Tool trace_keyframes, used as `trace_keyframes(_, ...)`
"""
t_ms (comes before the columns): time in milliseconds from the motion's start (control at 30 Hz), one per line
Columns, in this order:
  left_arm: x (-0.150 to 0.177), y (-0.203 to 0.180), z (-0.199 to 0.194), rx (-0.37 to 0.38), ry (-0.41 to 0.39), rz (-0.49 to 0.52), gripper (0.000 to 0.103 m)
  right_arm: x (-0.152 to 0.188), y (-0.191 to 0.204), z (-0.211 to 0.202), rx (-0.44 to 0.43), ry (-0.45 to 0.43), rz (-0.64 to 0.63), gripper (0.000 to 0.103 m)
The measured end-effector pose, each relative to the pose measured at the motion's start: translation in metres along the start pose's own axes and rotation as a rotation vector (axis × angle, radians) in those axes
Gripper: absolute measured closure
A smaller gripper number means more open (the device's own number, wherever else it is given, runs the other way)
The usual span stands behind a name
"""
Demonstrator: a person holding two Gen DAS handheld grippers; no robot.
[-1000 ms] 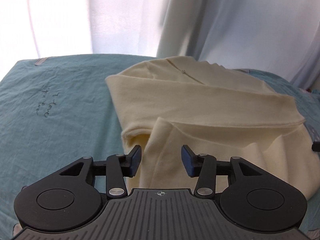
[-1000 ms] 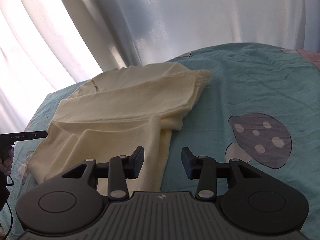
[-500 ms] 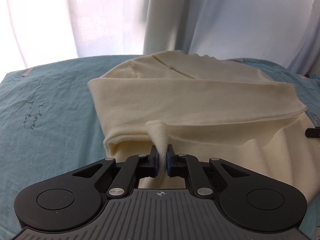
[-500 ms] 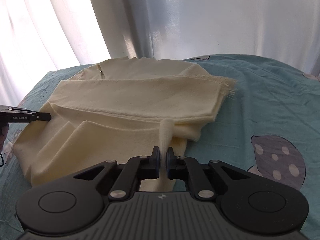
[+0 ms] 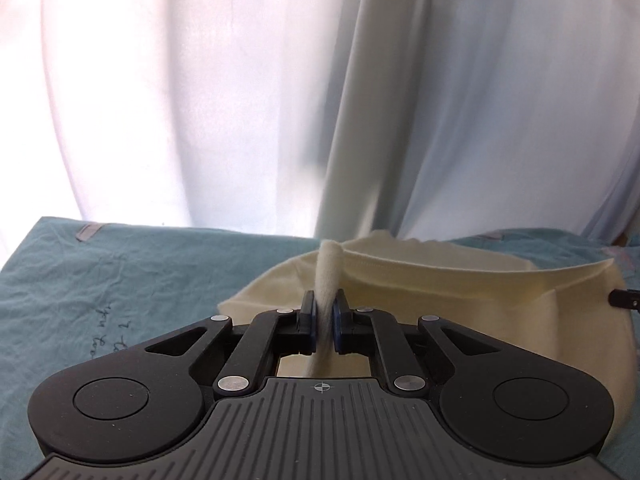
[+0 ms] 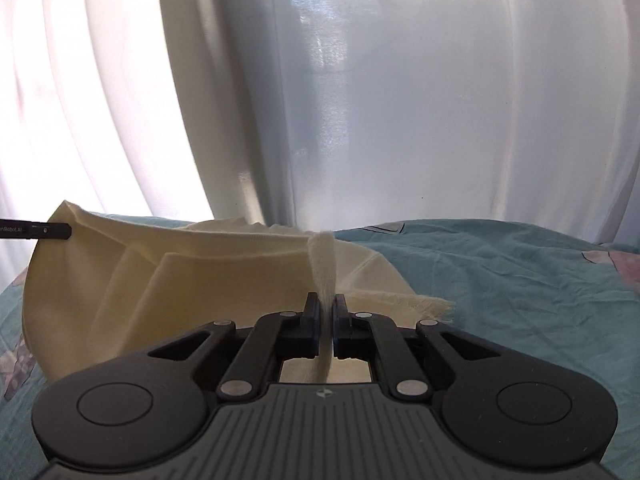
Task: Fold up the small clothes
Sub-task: 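Lift the hem with both tools and fold it over toward the collar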
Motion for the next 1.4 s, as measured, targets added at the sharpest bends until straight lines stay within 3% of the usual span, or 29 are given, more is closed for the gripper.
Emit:
trace_keyframes(133,0.016,0.006,0.058,-0.029,0.128,-0.033,0.093,0.002,-0.012,0.045,0.019,0.095,0.041,0.098)
trace_keyframes(200,0.026,0.008,0.068,-0.014,0.150,-0.038,0.092,0.007,-0.017,0.058,0.032,0.137,0.047,0.097)
trace_keyframes(267,0.032,0.009,0.067,0.036,0.152,-0.047,0.080,0.011,-0.019,0.060,0.031,0.159,0.053,0.094)
trace_keyframes(333,0.035,0.008,0.064,0.111,0.146,-0.039,0.043,0.010,-0.020,0.060,0.009,0.159,0.051,0.089)
trace_keyframes(367,0.039,0.007,0.061,0.146,0.138,-0.031,0.039,0.010,-0.020,0.060,-0.001,0.160,0.046,0.088)
trace_keyframes(467,0.041,0.002,0.065,0.161,0.138,-0.009,0.047,0.010,-0.016,0.070,-0.009,0.177,0.030,0.088)
trace_keyframes(533,0.042,-0.004,0.070,0.110,0.137,0.025,0.084,0.012,-0.011,0.074,0.006,0.175,0.009,0.088)
trace_keyframes(567,0.042,-0.005,0.070,0.091,0.133,0.040,0.092,0.013,-0.009,0.075,0.017,0.171,-0.005,0.089)
trace_keyframes(600,0.040,-0.007,0.068,0.079,0.126,0.051,0.094,0.013,-0.005,0.074,0.028,0.166,-0.021,0.097)
trace_keyframes(667,0.031,-0.010,0.058,0.026,0.103,0.079,0.095,0.013,0.001,0.071,0.039,0.155,-0.059,0.098)
trace_keyframes(800,-0.015,-0.014,0.031,0.014,-0.031,0.096,0.094,-0.008,0.006,0.056,0.074,0.077,-0.112,0.098)
trace_keyframes(900,-0.051,-0.014,0.043,-0.065,-0.088,0.089,0.094,-0.038,0.005,0.060,0.141,-0.001,-0.117,0.098)
trace_keyframes(1000,-0.076,-0.014,0.078,-0.121,-0.088,0.047,0.094,-0.067,0.003,0.079,0.216,-0.065,-0.112,0.098)
trace_keyframes(1100,-0.079,-0.021,0.117,-0.168,-0.055,0.057,0.094,-0.080,0.002,0.103,0.267,-0.072,-0.112,0.098)
trace_keyframes(1233,-0.062,-0.026,0.158,-0.223,0.005,0.072,0.094,-0.073,-0.001,0.139,0.329,-0.020,-0.129,0.098)
trace_keyframes(1400,-0.047,-0.020,0.181,-0.232,0.048,0.027,0.091,-0.058,-0.007,0.159,0.369,0.020,-0.143,0.097)
Point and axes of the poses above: each gripper's, at about its wrist camera, not at the fingertips, and z roughly the way its jaws point, y to its left, x to its underside, the point moved 3 cm from there along z, roughly the way its jaws point, and after that the axes turned 4 degrees about y, right-handed, at the moved point
